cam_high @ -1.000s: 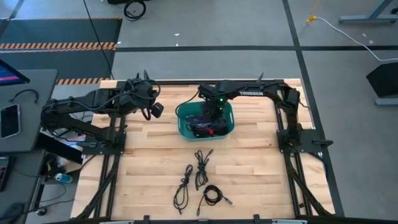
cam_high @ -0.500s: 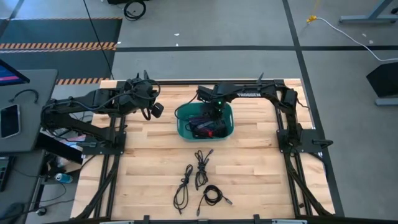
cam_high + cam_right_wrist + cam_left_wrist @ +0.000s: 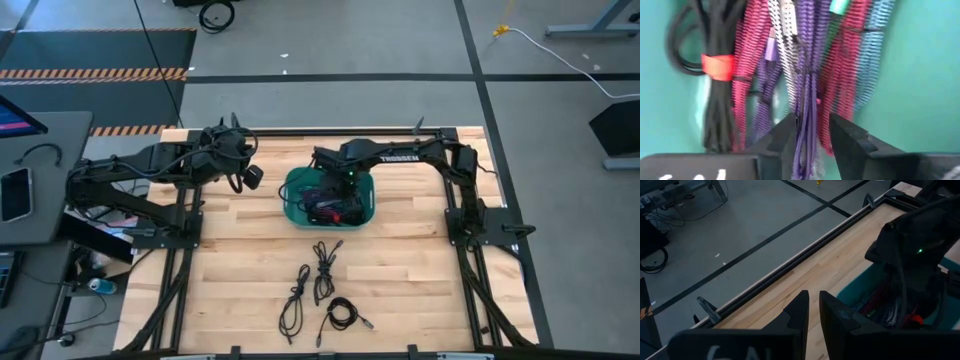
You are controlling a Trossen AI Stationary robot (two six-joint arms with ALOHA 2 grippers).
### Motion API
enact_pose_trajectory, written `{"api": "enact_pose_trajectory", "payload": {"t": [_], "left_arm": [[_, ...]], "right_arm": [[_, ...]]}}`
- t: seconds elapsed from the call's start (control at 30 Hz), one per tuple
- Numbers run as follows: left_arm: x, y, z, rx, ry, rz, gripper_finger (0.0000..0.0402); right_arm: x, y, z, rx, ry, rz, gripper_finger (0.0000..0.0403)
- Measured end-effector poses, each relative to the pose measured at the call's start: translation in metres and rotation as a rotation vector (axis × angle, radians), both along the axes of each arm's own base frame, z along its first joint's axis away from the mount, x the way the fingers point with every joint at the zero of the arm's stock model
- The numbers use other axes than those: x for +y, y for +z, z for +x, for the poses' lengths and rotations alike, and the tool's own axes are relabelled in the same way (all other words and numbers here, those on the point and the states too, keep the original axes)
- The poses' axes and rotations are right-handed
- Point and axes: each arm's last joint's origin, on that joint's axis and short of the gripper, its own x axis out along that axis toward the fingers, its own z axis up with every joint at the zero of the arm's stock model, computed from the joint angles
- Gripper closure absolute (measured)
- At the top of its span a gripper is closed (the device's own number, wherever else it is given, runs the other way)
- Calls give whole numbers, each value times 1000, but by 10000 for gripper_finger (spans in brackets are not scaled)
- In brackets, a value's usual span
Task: Pick and place USB-C Cables
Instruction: Put the purple charger cable into the light blue bin, then put the left black charger cable into the light blue bin
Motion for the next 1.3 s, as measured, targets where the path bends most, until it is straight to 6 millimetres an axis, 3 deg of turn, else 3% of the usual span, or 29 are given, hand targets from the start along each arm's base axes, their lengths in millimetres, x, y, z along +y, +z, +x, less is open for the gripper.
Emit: {"api": "enact_pose_trajectory", "payload": {"t": [0.1,0.27,0.47,0.67,0.8,0.93,1.07,1.3], "left_arm": [[0,0,0,0,0,0,351],[0,0,0,0,0,0,351],[0,-1,-1,-27,29,-29,351],[-1,-17,1,20,129,-141,351],[-5,-32,14,55,155,-303,351],[-17,-49,34,117,126,-410,351],[-34,-68,50,171,141,-481,351],[-68,-88,59,205,258,-708,351]], "right_arm": [[0,12,2,13,-3,-63,278],[-1,47,9,-32,-12,-93,278],[0,100,14,-120,-14,-130,277],[-10,159,5,-195,-87,-327,277],[-25,200,-13,-238,-186,-487,277],[-38,226,-40,-307,-289,-612,277],[-49,250,-73,-367,-418,-626,277],[-60,284,-124,-456,-545,-678,276]]}}
